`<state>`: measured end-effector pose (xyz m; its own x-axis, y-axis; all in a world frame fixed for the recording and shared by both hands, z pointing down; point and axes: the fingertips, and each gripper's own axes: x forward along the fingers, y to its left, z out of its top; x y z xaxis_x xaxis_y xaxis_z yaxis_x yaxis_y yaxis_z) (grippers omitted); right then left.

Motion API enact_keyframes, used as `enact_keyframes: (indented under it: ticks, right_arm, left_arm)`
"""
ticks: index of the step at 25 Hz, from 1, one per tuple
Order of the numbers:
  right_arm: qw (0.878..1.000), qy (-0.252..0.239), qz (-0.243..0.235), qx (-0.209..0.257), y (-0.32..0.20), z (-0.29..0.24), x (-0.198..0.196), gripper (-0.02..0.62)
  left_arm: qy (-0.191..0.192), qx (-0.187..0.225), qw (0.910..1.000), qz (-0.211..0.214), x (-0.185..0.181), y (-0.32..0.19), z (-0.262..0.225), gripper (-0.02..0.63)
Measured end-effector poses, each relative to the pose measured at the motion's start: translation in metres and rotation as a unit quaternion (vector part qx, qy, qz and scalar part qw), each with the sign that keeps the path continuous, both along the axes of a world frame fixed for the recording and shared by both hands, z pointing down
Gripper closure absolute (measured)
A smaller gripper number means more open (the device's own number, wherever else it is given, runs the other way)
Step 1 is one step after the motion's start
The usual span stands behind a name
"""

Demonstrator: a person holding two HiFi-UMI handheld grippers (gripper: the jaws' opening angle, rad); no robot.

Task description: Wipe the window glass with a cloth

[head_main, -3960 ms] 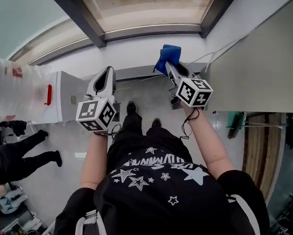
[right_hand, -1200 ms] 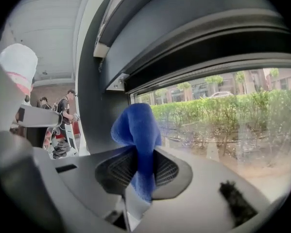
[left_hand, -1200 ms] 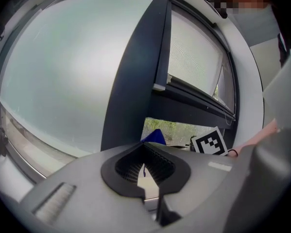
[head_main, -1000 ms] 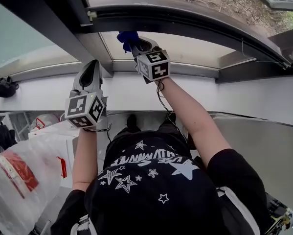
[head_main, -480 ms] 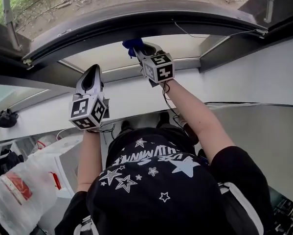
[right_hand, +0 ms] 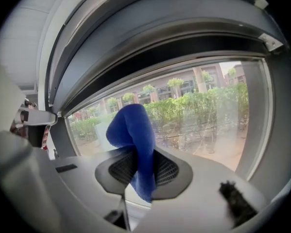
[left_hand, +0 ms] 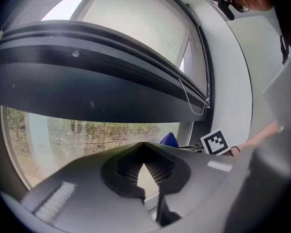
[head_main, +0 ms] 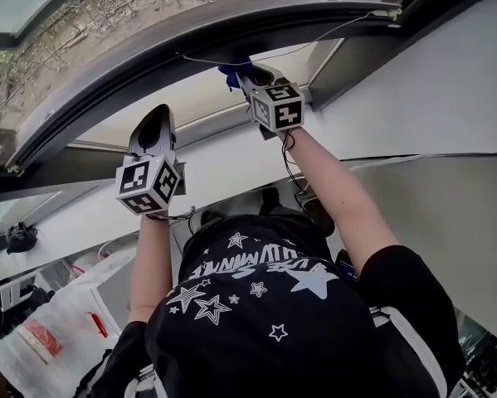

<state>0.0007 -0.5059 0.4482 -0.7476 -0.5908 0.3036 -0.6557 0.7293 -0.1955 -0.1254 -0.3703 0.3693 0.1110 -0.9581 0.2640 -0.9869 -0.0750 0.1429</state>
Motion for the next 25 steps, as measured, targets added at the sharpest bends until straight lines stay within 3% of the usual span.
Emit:
enact_keyframes:
  ticks: [13,25]
  right_arm:
    - [0.991,-0.015,0.130,-0.010,-0.066,-0.008,0.158,0.522]
    - [0.975,-0.045,0.215,-0.022,-0.080,-0.012,0.230,0.522]
  left_arm:
    - [-0.009,0.008,0.9980,0.062,0.101,-0.050,-0.005,0.597]
    - [-0.006,0.015,0.9963,0.085,0.159,-0.059,-0.009,0.597]
